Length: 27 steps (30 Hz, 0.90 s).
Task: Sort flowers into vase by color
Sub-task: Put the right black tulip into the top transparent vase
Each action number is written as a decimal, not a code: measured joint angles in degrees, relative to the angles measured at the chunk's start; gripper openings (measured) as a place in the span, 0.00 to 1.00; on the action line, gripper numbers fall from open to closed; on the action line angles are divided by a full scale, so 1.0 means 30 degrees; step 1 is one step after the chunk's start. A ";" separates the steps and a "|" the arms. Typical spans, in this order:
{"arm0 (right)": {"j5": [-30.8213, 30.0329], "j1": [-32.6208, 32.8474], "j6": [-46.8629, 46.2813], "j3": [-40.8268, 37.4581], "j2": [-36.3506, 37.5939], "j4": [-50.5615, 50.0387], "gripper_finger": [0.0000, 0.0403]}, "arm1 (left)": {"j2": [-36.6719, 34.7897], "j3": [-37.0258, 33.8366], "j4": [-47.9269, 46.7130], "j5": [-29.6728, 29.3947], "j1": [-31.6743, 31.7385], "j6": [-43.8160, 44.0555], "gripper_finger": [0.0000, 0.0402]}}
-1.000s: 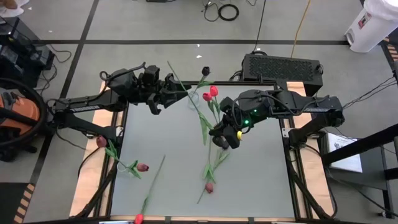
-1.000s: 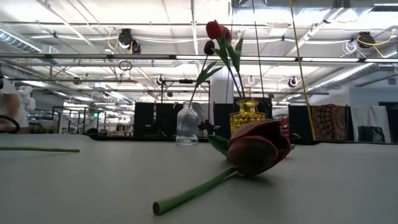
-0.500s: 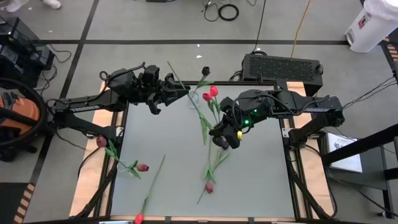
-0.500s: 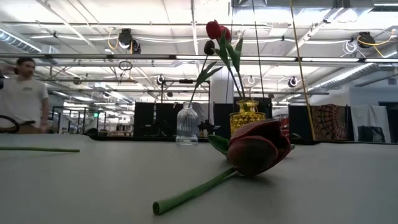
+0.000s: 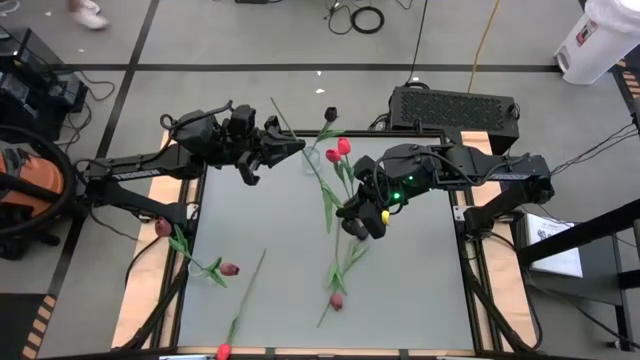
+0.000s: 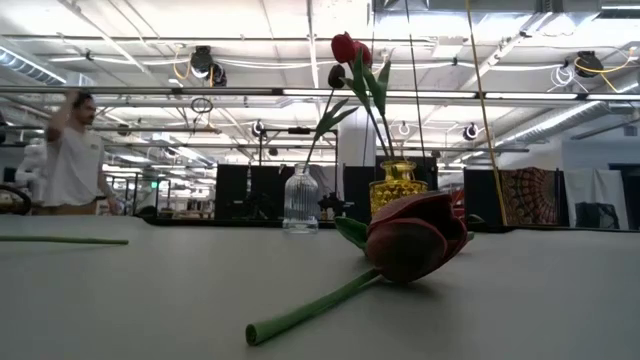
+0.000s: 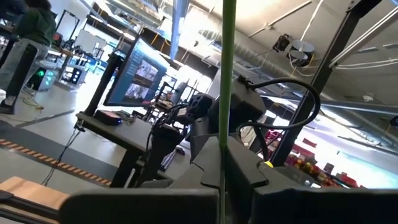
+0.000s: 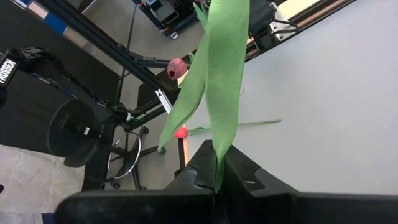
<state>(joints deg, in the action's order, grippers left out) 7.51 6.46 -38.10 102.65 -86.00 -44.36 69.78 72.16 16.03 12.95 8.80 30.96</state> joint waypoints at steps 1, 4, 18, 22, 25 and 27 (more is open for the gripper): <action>-0.0002 0.0000 -0.0004 0.0000 0.0000 -0.0004 0.00 | 0.0000 0.0000 0.0000 0.0000 0.0000 0.0000 0.01; -0.0002 0.0000 0.0008 0.0000 0.0000 0.0002 0.00 | 0.0000 0.0000 -0.0007 0.0007 0.0000 -0.0063 0.01; -0.0672 0.0007 0.1219 0.0000 0.0025 0.0737 0.23 | -0.0125 0.0000 -0.0743 0.0386 0.0000 0.0059 0.00; -0.0687 0.0007 0.1451 0.0000 0.0147 0.0727 0.30 | -0.0200 0.0000 -0.0783 0.0502 0.0007 0.0058 0.00; -0.0605 0.0007 0.1566 0.0000 0.0398 0.0502 0.34 | -0.0328 0.0000 -0.1204 0.0520 0.0168 0.0064 0.00; -0.0614 0.0007 0.1668 0.0000 0.0663 0.0477 0.36 | -0.0431 0.0000 -0.1396 0.0517 0.0326 0.0058 0.00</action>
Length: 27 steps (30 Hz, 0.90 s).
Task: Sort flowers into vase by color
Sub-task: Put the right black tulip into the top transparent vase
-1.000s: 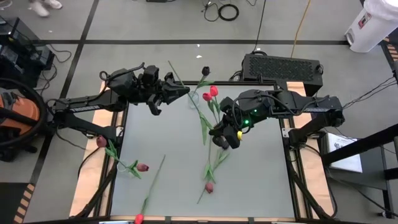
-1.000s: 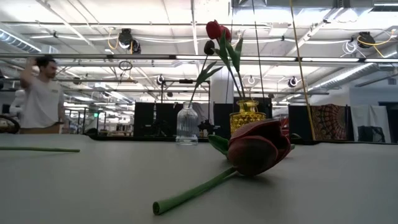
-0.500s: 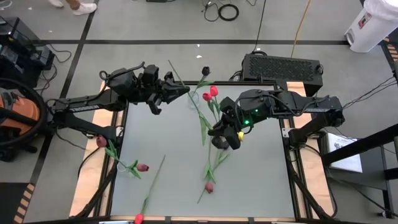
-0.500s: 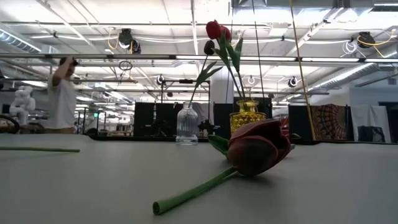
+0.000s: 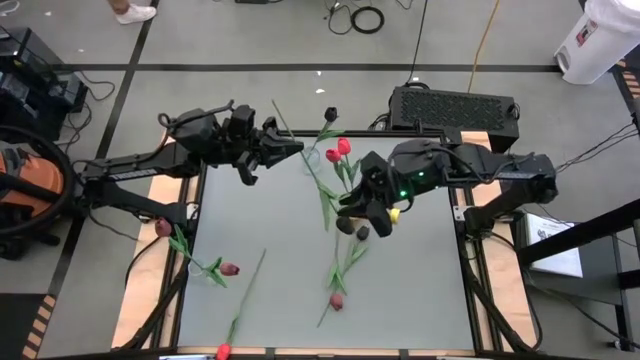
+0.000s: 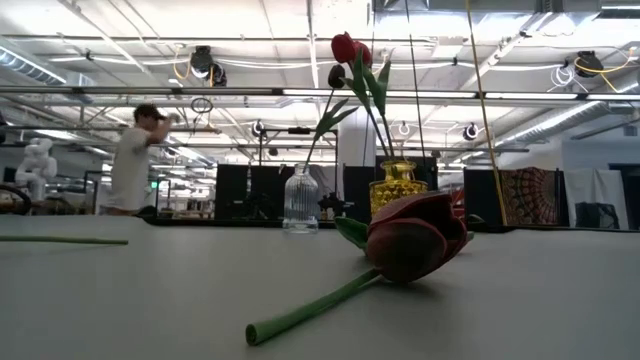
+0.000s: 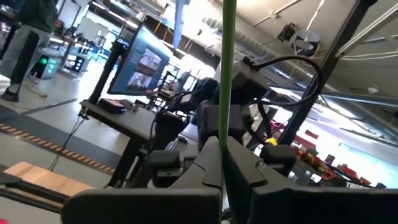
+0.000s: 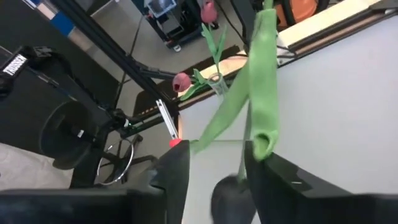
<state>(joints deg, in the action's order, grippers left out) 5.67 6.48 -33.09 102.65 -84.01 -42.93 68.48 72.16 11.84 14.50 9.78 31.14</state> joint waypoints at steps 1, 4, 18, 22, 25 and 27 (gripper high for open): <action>-0.0015 0.0000 0.0095 0.0000 0.0190 -0.0170 0.37 | -0.0082 -0.0007 -0.0234 -0.0007 0.0101 0.0000 0.00; -0.0066 0.0000 0.0356 0.0007 0.0746 -0.0182 0.38 | -0.0322 -0.0007 -0.0275 -0.0087 0.0438 0.0027 0.00; -0.4112 0.0000 0.5102 0.0015 0.2536 -0.0317 0.39 | -0.0538 0.1357 0.1463 -0.0501 0.1634 0.3521 0.00; -0.5708 0.0000 0.6658 0.0015 0.2543 -0.0305 0.39 | -0.0538 0.2129 0.1456 -0.0495 0.1628 0.3887 0.00; -0.6722 0.0000 0.7659 0.0015 0.2536 0.0100 0.39 | -0.0538 0.2708 0.1480 -0.0503 0.1634 0.4029 0.00; -0.7353 0.0000 0.8344 0.0015 0.2507 0.0779 0.39 | -0.0538 0.3009 0.1506 -0.0503 0.1634 0.4035 0.00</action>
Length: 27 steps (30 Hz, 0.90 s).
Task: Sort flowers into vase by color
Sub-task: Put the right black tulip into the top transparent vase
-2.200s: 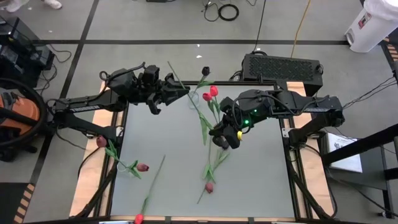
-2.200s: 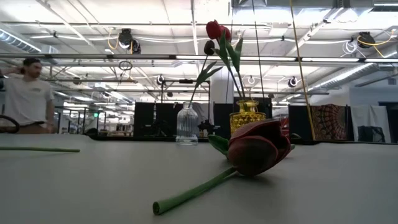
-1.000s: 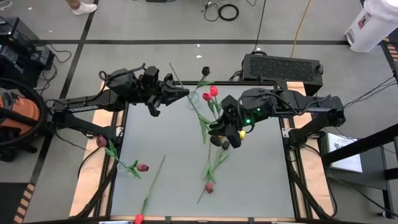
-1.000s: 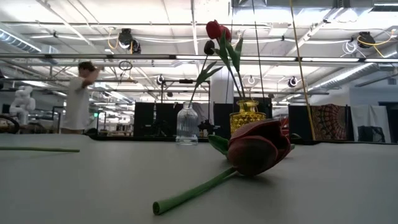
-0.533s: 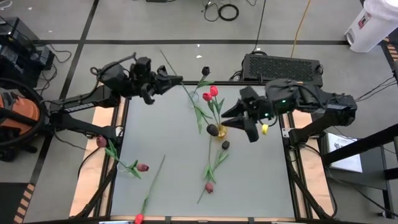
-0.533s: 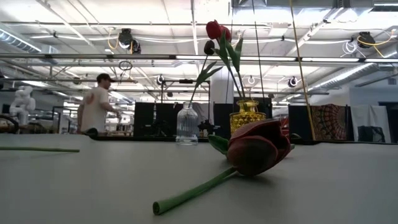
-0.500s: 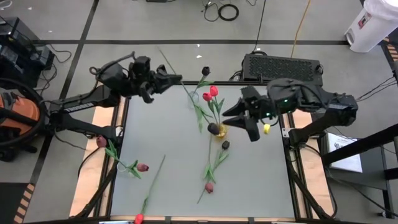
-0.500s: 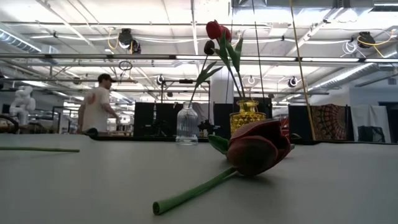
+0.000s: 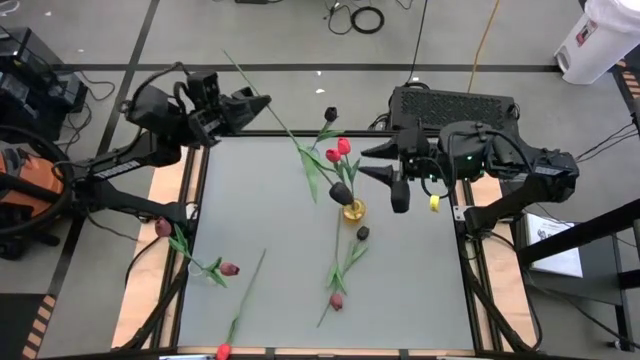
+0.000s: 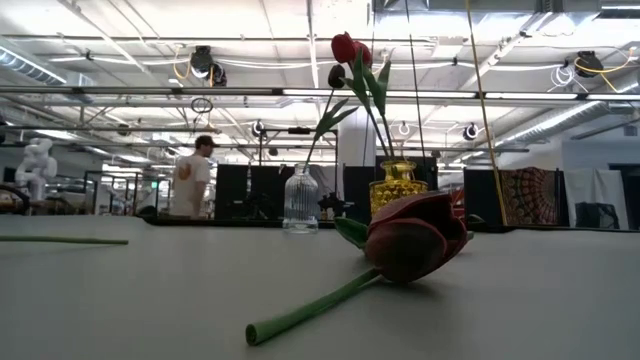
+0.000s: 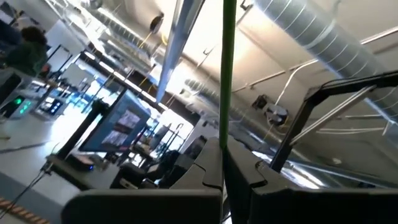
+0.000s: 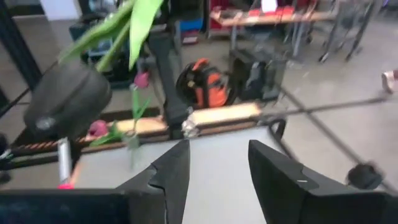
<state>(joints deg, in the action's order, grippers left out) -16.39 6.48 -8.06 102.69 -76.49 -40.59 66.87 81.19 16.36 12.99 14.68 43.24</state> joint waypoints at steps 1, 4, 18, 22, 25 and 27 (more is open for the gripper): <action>-0.0219 0.0000 0.0367 0.0000 -0.0007 0.0439 0.39 | 0.0000 0.0098 0.0002 0.0000 0.0000 -0.0013 0.00; -0.0604 0.0000 0.1489 0.0000 -0.0007 0.2121 0.39 | 0.0007 0.0138 0.0822 0.0036 0.0007 -0.0082 0.00; -0.1102 -0.0059 0.5511 -0.0007 -0.1441 0.7977 0.39 | 0.0058 0.0138 0.4497 -0.0882 0.1013 0.1146 0.00; -0.1098 -0.0207 0.6004 -0.0007 -0.2348 1.0140 0.39 | 0.0080 0.0138 0.4542 -0.2075 0.1003 0.0983 0.00; -0.1098 -0.0330 0.6206 -0.0007 -0.2937 1.2058 0.39 | 0.0080 0.0138 0.5247 -0.2833 0.0998 0.0973 0.00; -0.1127 -0.0431 0.6367 -0.0007 -0.3269 1.3050 0.39 | 0.0080 0.0138 0.5854 -0.3351 0.0998 0.0974 0.00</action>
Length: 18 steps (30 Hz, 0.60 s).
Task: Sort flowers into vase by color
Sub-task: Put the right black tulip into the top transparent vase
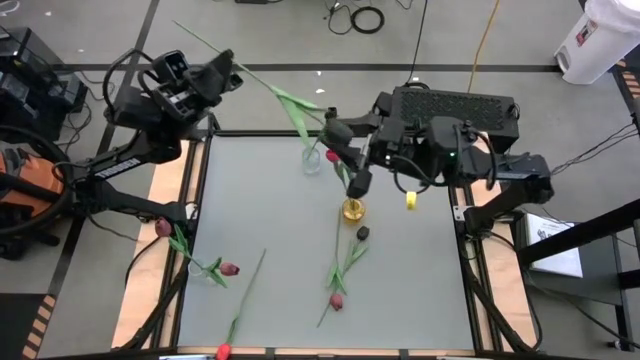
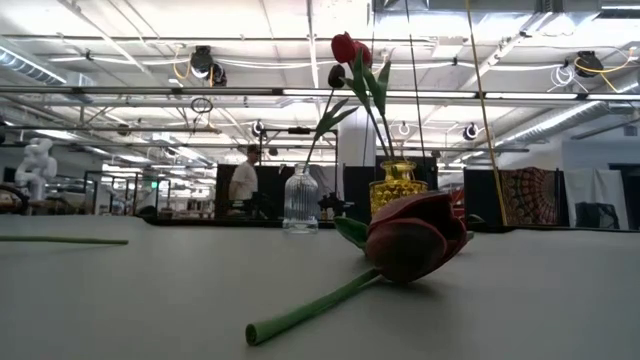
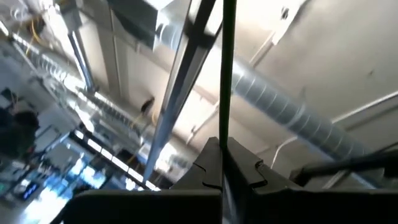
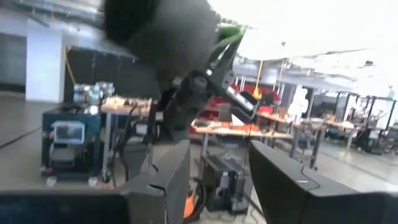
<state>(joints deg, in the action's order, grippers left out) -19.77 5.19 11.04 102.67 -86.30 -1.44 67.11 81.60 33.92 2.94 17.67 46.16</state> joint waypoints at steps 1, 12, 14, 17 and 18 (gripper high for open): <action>0.0020 -0.0046 0.0092 0.0000 -0.0113 0.0462 0.39 | -0.0001 0.0000 0.0252 -0.0173 0.0000 -0.0003 0.00; 0.0030 -0.0866 0.1420 -0.0007 -0.0838 0.3795 0.39 | 0.0381 0.0000 0.1081 -0.1953 -0.0007 0.0995 0.00; 0.0023 -0.1098 0.1665 -0.0007 -0.0965 0.4482 0.39 | 0.0744 -0.0007 0.1585 -0.1950 -0.0007 0.1438 0.00; 0.0034 -0.1462 0.1705 -0.0007 -0.1108 0.5150 0.39 | 0.1398 -0.0007 0.2857 -0.1938 -0.0007 0.2116 0.00; 0.0050 -0.1558 0.1705 -0.0007 -0.1184 0.5347 0.39 | 0.1654 -0.0007 0.3417 -0.1872 -0.0007 0.2374 0.00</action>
<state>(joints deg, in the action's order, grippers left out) -19.62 0.51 16.16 102.65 -89.85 14.60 72.07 81.58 44.17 -2.67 17.65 53.28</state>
